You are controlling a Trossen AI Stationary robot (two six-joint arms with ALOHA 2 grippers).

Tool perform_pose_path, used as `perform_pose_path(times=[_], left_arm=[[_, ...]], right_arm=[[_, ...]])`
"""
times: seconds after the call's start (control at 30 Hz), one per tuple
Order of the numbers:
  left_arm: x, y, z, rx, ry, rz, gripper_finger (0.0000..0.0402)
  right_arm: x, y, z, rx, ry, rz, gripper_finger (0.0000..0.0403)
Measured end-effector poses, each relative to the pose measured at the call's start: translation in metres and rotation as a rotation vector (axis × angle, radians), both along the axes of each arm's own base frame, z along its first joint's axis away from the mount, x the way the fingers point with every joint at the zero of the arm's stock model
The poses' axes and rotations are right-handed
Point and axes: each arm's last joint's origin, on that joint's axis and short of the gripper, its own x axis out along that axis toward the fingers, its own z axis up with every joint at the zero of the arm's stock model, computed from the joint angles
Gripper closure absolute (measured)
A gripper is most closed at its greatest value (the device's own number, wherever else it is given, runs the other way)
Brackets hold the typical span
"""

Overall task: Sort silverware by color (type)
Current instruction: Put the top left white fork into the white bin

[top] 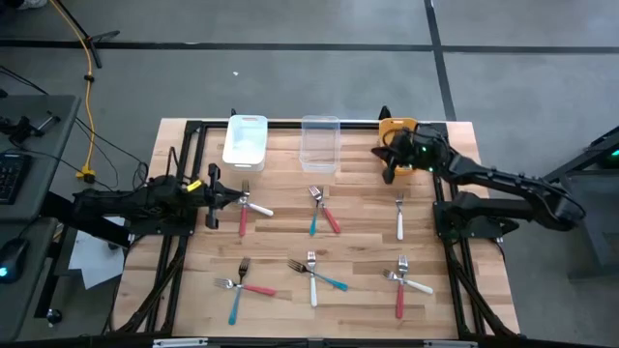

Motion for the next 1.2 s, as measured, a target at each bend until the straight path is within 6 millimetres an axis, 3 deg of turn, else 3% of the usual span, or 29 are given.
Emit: perform_pose_path(times=[0.3,0.67,1.2], left_arm=[[0.0,0.002,0.005,-0.146,-0.067,0.045,0.0398],[0.017,0.002,-0.012,-0.27,0.196,0.059,0.0399],[0.051,0.003,0.009,-0.239,0.468,0.115,0.0399]], right_arm=[[0.011,0.029,-0.007,0.045,-0.052,0.23,0.0402],[0.021,0.046,0.003,-0.075,-0.13,0.356,0.0402],[0.023,0.052,0.004,-0.14,-0.121,0.406,0.0402]])
